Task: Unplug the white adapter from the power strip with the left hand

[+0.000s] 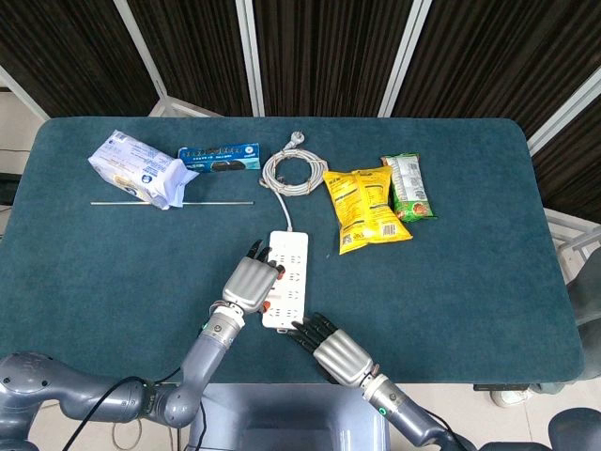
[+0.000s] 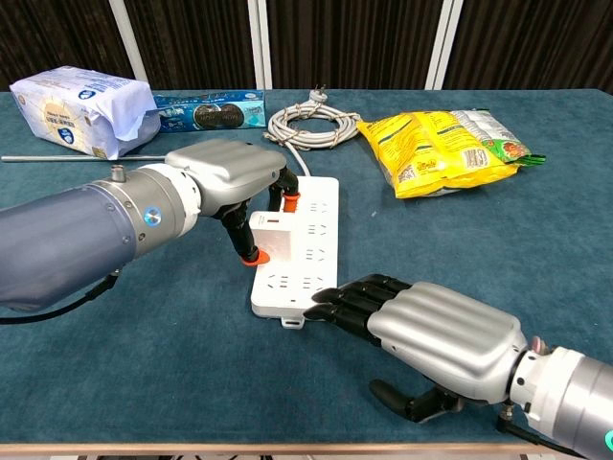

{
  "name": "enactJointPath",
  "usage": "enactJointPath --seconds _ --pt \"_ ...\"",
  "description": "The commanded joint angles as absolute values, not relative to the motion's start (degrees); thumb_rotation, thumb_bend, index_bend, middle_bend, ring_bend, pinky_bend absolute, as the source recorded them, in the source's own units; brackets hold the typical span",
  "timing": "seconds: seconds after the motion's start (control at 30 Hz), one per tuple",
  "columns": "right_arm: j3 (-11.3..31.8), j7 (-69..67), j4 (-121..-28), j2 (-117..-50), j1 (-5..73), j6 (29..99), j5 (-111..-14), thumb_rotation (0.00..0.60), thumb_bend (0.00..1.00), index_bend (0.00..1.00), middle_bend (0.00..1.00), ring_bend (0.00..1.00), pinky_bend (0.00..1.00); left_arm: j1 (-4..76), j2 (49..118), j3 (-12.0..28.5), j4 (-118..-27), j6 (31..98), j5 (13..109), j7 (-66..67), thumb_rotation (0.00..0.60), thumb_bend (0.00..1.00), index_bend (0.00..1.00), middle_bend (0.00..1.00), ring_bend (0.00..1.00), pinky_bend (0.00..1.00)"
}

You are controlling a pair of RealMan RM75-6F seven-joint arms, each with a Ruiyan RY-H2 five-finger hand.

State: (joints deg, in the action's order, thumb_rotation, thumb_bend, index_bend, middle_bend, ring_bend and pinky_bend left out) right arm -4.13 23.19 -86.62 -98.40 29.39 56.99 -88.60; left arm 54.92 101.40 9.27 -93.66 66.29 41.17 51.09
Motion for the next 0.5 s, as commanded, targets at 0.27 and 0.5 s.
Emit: enactJointPath --seconds 0.27,0.5 --pt "-4.17 23.12 -86.43 -98.29 29.35 56.96 -88.38 0.6 0.6 0.06 0.08 0.06 0.07 54.98 102.5 8.85 -92.17 65.6 41.4 50.8 0.6 0.19 0.43 0.42 0.11 0.06" --pt "-4.2 22.86 -86.17 -98.29 29.33 56.93 -88.28 0.6 0.6 0.06 0.08 0.06 0.07 54.95 102.88 8.94 -91.34 65.32 41.06 50.78 0.6 0.23 0.44 0.43 0.11 0.07"
